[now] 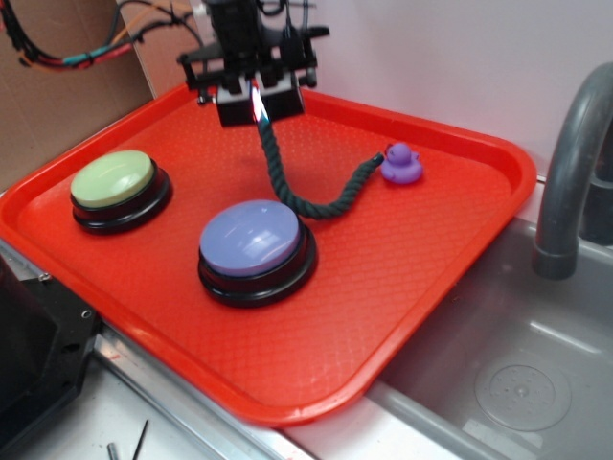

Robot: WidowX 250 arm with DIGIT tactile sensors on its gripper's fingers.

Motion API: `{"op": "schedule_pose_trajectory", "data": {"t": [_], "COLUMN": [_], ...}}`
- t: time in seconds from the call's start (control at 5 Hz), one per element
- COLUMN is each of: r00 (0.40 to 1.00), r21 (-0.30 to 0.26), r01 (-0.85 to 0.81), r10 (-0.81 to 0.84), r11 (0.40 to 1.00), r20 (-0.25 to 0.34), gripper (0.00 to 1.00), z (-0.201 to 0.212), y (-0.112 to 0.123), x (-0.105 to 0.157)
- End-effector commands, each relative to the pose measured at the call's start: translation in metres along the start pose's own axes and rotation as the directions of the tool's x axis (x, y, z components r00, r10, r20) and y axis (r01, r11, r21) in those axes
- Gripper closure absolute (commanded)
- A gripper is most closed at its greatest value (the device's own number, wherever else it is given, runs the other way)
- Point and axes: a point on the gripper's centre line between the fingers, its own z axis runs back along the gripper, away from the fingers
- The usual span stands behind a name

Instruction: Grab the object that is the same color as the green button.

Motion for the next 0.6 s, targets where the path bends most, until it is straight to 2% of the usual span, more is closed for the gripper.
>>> {"op": "schedule_pose_trajectory", "data": {"t": [0.0,0.2,0.4], "r00": [0.954,0.926,0.924], "r21": [-0.094,-0.149,-0.185], "r01": [0.293,0.375,0.383], "r10": [-0.285,-0.362,-0.37], "r11": [0.952,0.915,0.905], "r20": [0.092,0.108,0.102], "gripper": [1.0,1.0,1.0], "z": [0.099,0.136,0.152], "y": [0.003,0.012,0.02], "x": [0.014,0.005,-0.003]}}
